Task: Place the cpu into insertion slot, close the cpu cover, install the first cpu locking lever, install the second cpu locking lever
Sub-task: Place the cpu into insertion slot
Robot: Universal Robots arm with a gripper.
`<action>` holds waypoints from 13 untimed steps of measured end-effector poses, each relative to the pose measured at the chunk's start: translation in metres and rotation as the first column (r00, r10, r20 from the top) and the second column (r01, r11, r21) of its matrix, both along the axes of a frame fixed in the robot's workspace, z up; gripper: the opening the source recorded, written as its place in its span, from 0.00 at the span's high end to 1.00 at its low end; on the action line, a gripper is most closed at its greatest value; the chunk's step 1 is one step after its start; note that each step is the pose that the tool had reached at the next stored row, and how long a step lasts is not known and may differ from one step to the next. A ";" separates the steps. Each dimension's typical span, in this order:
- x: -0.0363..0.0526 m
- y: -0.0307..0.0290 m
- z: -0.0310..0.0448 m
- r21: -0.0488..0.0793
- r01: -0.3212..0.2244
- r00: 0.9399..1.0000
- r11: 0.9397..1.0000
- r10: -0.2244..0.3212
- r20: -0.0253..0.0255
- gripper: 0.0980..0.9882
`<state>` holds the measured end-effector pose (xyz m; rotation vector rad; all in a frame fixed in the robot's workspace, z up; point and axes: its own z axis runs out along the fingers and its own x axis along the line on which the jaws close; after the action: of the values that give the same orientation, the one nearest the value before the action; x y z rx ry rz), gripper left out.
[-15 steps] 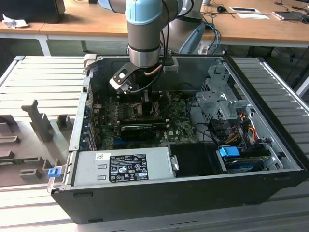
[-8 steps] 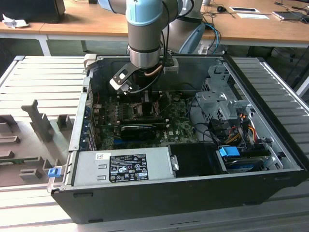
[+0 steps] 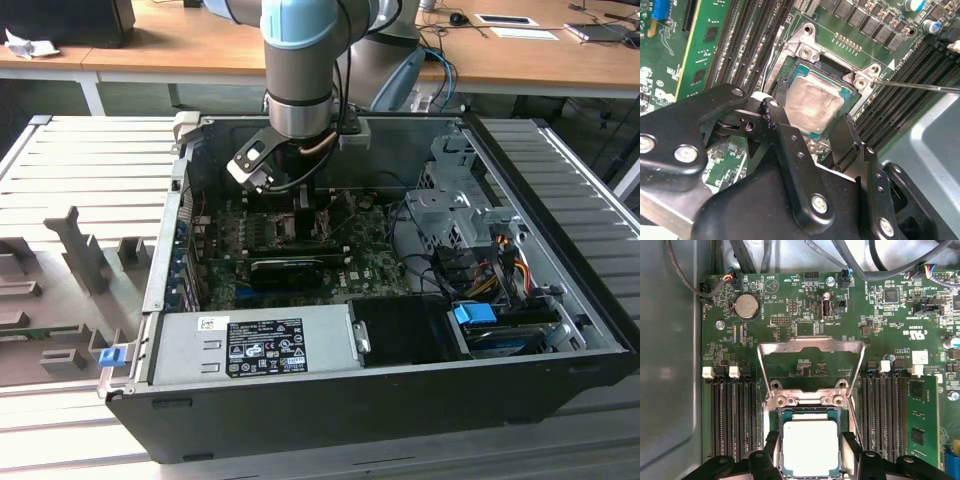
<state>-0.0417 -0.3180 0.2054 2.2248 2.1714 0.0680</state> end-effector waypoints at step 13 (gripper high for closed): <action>0.0001 0.0000 0.0147 -0.001 0.000 1.000 1.000 0.000 -0.002 0.99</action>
<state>-0.0415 -0.3180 0.2200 2.2251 2.1719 0.0644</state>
